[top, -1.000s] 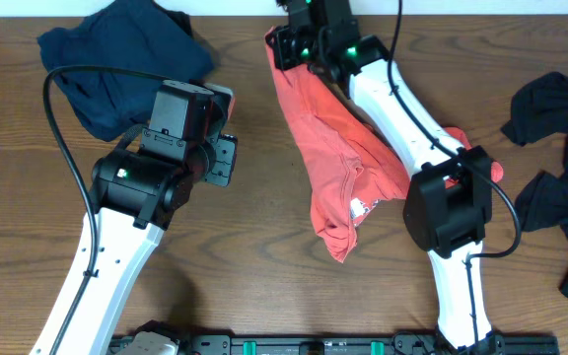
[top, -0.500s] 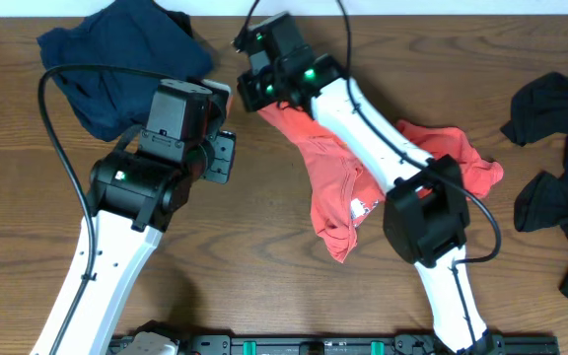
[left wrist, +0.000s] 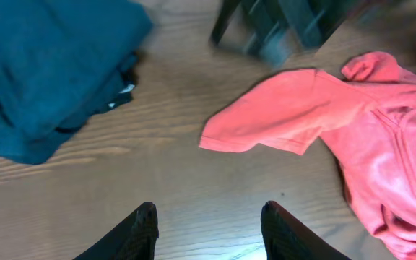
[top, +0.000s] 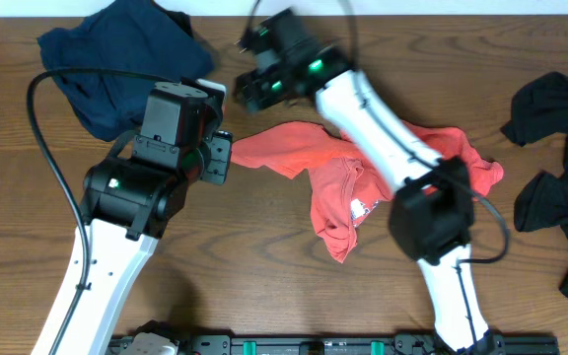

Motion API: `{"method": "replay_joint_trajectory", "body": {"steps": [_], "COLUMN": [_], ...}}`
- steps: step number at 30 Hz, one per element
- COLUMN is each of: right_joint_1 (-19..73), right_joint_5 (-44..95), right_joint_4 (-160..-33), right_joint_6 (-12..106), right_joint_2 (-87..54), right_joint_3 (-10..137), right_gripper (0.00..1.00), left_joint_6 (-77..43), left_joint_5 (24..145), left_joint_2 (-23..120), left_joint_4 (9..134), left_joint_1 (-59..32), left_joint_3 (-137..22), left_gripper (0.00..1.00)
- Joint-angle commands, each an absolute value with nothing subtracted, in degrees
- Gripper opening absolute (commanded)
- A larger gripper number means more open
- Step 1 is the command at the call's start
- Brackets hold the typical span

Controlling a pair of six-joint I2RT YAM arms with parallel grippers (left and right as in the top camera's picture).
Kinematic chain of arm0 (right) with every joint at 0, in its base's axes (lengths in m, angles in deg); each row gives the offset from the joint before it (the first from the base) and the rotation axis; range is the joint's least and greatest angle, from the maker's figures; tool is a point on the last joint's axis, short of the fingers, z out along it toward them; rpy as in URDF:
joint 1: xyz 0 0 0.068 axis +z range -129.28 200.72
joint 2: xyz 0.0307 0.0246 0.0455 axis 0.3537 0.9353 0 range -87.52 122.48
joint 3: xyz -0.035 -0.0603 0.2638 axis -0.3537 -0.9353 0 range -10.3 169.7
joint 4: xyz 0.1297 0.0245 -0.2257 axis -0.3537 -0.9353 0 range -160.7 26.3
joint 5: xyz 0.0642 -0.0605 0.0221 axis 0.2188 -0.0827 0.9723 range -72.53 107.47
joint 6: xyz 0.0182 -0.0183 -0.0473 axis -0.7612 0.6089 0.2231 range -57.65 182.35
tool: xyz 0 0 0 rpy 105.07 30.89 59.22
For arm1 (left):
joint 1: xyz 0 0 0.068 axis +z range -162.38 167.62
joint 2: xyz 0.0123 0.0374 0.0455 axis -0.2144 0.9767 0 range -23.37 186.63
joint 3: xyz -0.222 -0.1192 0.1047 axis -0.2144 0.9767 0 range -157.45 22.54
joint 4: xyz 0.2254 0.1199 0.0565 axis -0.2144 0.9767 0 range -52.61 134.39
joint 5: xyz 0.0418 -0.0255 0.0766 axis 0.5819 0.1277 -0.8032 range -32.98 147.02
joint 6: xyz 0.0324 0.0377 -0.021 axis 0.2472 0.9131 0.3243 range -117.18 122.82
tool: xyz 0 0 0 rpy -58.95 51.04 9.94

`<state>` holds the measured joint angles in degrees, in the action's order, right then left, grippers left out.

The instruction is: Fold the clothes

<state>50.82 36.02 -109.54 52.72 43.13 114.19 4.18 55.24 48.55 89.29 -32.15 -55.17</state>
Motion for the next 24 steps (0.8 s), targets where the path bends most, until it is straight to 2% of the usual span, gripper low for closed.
{"method": "replay_joint_trajectory", "body": {"steps": [1,6,12,17,24], "right_joint_1": [43.6,33.7,25.7,23.6,23.4], "right_joint_5": [35.8,36.0,37.0,37.0,37.0], "right_joint_4": [-112.0,-120.0,-130.1,-131.8,-132.3], "right_joint_6": [54.3,54.3,58.1,59.3,59.9], "right_joint_2": [35.0,31.3,31.8,32.0,32.0], "right_joint_3": [117.2,117.2,116.9,116.9,116.9], "right_gripper": [0.73,0.75,0.78,0.79,0.79], "left_joint_6": [6.2,14.0,19.6,22.9,23.6], "left_joint_5": [60.7,68.3,68.6,68.1,65.6], "left_joint_2": [52.0,59.8,68.7,75.6,82.8], "left_joint_4": [88.7,88.4,87.3,84.3,79.9], "left_joint_1": [-32.1,-34.4,-41.4,-45.4,-46.1], "left_joint_3": [-55.0,-55.0,-55.0,-55.0,-55.0], "left_gripper": [0.49,0.48,0.48,0.48,0.47]}}
